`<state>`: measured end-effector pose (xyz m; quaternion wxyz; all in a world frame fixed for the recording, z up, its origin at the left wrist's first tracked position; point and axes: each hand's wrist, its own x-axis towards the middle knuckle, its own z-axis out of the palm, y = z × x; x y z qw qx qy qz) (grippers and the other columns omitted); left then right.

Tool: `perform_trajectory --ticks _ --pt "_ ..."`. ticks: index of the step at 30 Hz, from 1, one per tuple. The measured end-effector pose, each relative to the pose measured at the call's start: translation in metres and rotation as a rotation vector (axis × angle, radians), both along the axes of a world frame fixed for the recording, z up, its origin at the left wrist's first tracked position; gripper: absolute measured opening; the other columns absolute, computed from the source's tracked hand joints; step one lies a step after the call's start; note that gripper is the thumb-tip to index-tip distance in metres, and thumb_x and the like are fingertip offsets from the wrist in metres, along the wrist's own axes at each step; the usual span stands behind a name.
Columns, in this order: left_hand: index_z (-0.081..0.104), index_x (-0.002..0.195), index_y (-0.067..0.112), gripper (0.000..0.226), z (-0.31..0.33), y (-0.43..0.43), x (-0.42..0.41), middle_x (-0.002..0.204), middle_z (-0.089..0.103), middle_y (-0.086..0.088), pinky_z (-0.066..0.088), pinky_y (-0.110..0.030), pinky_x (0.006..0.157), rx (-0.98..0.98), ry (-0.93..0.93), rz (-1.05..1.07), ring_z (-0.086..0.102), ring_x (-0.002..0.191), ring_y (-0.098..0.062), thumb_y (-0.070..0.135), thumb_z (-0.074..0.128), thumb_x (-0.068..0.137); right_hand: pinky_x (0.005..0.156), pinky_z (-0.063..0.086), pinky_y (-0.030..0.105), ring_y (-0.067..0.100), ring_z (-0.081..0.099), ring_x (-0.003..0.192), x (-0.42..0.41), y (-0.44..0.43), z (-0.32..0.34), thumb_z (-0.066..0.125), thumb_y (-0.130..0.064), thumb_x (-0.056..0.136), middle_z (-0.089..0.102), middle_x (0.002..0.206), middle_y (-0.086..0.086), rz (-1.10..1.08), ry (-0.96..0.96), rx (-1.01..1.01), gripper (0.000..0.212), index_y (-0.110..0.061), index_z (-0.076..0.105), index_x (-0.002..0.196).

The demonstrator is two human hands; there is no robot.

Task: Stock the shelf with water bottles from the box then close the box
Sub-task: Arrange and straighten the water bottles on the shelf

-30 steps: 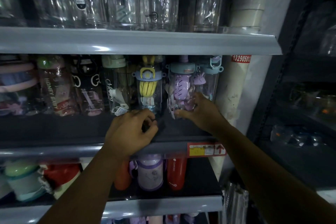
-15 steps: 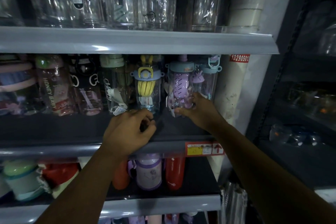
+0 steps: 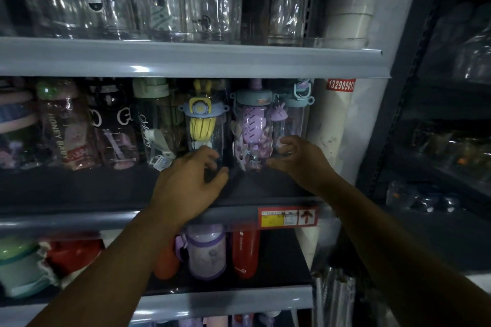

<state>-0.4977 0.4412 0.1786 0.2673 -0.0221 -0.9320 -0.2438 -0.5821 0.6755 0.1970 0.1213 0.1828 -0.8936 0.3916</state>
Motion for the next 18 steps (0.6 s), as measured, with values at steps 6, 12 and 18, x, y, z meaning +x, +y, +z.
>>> perform_trajectory --ticks 6,12,18 --pt "0.044 0.146 0.013 0.075 -0.002 0.044 -0.035 0.136 0.061 -0.005 0.049 -0.032 0.099 0.241 -0.054 0.014 0.059 0.123 -0.021 0.052 0.072 0.089 0.091 0.057 0.042 0.015 0.067 0.096 -0.001 0.0 -0.002 0.079 -0.037 0.086 0.07 0.099 -0.007 -0.029 -0.055 -0.16 0.029 -0.021 0.065 0.107" --pt "0.048 0.145 0.026 0.067 -0.007 0.045 -0.045 0.138 0.063 0.004 0.052 -0.042 0.101 0.214 -0.041 0.04 0.062 0.123 -0.02 0.055 0.07 0.089 0.064 0.043 0.003 -0.013 0.058 0.085 -0.004 -0.011 -0.02 0.067 -0.037 0.096 0.066 0.113 -0.012 0.083 -0.029 -0.151 0.041 -0.021 0.057 0.132" --pt "0.062 0.135 0.026 0.054 -0.008 0.045 -0.042 0.127 0.07 0.005 0.057 -0.044 0.095 0.29 0.028 0.049 0.069 0.107 -0.017 0.042 0.079 0.087 0.063 0.041 0.002 -0.013 0.059 0.087 -0.012 -0.011 -0.023 0.068 -0.032 0.096 0.07 0.122 -0.006 0.065 0.003 -0.183 0.04 -0.021 0.06 0.134"
